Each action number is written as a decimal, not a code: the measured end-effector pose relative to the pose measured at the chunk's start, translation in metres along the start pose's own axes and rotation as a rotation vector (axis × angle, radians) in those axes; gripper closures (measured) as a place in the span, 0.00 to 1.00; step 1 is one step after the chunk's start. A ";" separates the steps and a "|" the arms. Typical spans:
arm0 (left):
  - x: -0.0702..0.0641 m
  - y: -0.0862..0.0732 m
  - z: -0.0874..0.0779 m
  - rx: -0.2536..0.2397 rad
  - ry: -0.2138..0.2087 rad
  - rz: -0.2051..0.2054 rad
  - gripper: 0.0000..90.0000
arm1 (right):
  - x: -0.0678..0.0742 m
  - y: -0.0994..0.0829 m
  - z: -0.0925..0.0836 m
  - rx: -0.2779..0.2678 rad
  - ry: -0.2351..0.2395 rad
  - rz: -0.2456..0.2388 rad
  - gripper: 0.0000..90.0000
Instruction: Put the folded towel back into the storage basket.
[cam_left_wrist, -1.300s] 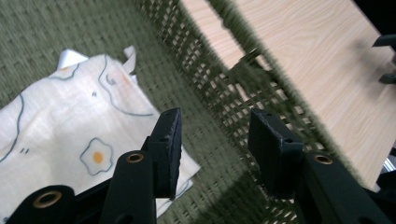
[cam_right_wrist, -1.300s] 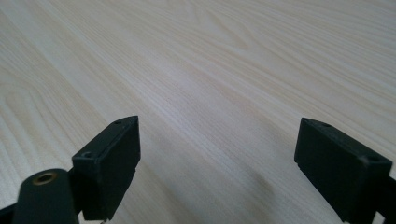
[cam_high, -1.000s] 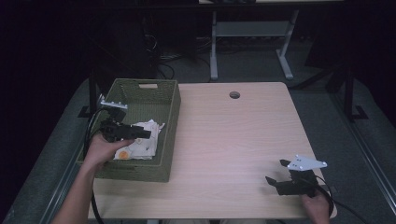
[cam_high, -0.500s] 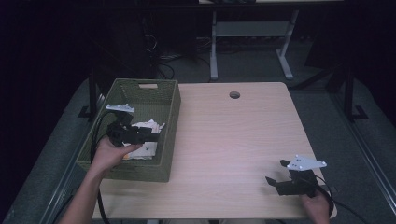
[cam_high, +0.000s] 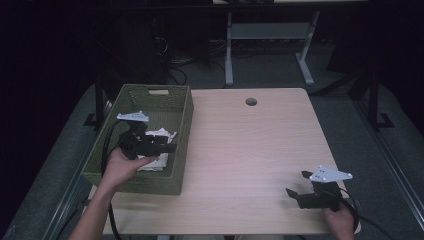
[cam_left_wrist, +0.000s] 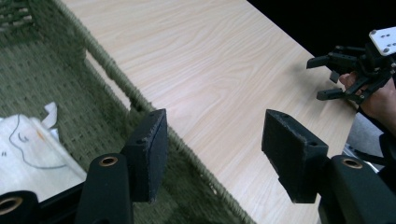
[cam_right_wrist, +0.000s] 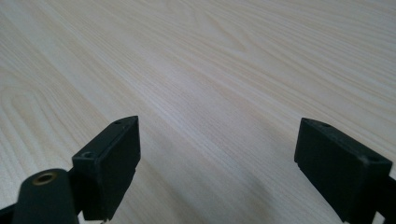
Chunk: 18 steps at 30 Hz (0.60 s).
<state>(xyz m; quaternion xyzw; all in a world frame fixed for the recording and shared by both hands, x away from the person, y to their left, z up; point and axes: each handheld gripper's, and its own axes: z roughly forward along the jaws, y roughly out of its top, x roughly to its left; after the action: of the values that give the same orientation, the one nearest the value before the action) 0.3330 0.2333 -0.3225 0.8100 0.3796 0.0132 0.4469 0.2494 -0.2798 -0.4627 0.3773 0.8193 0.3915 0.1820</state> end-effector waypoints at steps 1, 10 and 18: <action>-0.003 0.000 0.001 -0.005 -0.007 0.006 0.46 | 0.000 0.000 -0.001 0.001 -0.003 0.005 0.16; -0.020 0.006 0.015 0.014 -0.033 0.052 0.46 | -0.002 -0.002 -0.005 -0.015 -0.010 0.014 0.16; -0.032 0.013 0.035 0.026 -0.047 0.087 0.45 | -0.006 -0.003 -0.006 -0.026 -0.019 0.017 0.16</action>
<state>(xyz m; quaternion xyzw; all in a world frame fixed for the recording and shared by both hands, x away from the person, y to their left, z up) 0.3303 0.1845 -0.3236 0.8315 0.3334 0.0089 0.4442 0.2487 -0.2887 -0.4612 0.3855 0.8092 0.3998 0.1915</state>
